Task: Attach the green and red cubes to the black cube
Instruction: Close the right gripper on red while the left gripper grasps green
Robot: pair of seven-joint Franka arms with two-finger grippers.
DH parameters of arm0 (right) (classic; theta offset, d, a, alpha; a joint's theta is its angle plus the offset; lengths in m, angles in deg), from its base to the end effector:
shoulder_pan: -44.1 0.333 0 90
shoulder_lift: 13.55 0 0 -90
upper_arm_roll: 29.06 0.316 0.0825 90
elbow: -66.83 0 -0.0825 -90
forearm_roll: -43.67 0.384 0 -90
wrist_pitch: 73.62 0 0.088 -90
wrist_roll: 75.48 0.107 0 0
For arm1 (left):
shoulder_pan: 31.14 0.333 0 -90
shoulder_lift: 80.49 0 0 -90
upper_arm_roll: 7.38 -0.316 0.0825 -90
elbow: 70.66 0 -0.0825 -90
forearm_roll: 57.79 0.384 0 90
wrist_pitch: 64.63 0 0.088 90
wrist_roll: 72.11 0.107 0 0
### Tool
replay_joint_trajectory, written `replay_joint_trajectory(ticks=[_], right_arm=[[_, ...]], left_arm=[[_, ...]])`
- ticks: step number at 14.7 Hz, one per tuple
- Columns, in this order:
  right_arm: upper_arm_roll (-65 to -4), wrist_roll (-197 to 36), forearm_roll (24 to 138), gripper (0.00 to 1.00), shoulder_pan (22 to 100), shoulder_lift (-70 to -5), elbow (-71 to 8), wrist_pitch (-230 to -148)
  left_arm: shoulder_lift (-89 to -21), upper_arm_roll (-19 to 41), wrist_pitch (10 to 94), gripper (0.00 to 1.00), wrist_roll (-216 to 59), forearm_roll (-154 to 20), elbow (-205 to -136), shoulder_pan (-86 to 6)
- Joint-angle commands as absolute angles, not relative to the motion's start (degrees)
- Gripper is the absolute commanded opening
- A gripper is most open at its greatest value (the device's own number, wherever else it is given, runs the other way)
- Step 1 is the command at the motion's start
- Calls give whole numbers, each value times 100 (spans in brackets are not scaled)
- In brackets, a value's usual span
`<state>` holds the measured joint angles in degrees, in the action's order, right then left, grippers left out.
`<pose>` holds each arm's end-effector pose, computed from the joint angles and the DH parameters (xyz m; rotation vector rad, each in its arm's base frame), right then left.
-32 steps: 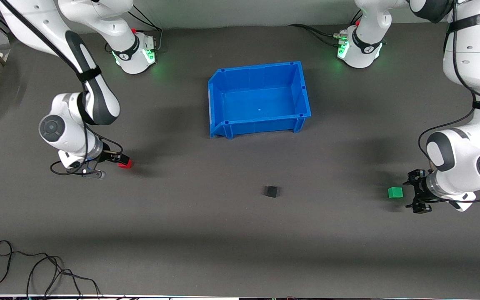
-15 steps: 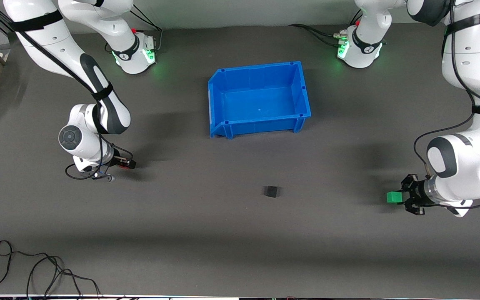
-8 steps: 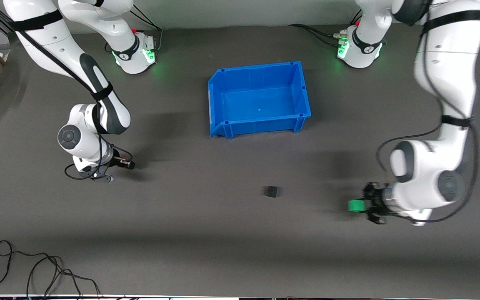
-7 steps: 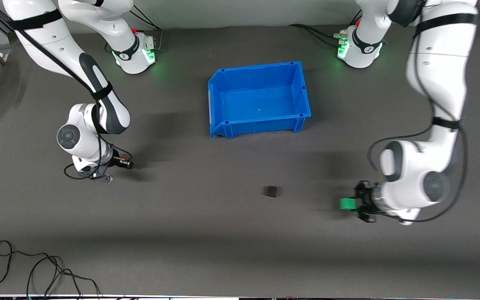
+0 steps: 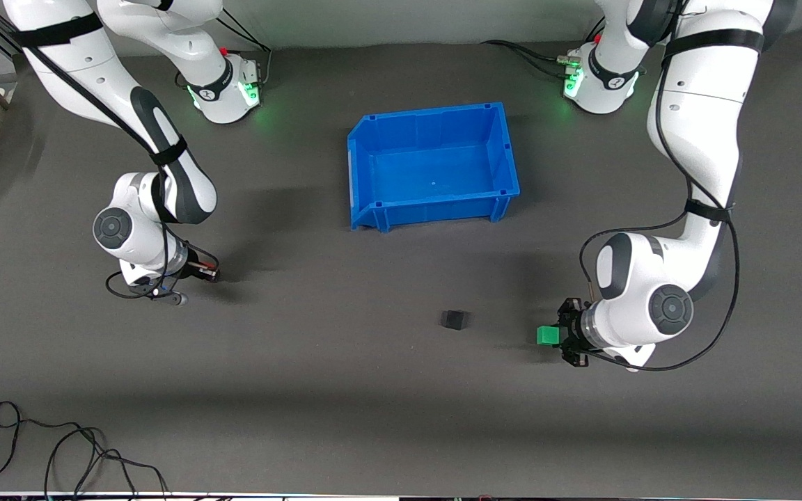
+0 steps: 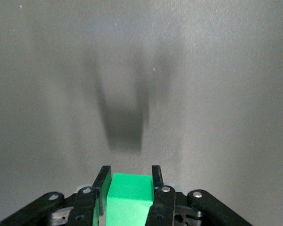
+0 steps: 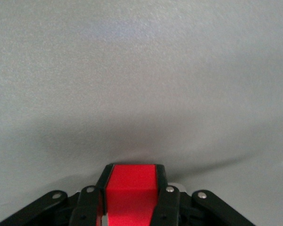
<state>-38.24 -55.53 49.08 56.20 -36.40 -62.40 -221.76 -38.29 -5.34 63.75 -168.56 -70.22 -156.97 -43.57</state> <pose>0.5321 0.0226 0.1815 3.0607 -0.5705 -0.0891 0.6903 -0.1804 0.2309 2.1336 2.1433 -0.2443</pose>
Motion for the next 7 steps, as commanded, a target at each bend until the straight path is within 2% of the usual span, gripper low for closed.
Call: replay_joint_trajectory(ticks=[1, 4, 7], right_arm=[[-3837, -4336, 4991, 0, 6210, -3149, -6202, -21742], [-3837, -2063, 5296, 0, 6947, -3147, -5537, -21076], [-3837, -441, 6552, 0, 7248, -3262, -4815, -20950]], left_arm=[[-3804, -624, 6317, 0, -17177, -6992, -15583, -4538], [-3787, -624, 6343, 0, -17327, -6992, -15583, -4704], [-3725, -624, 6343, 0, -17336, -6992, -15583, -4836]])
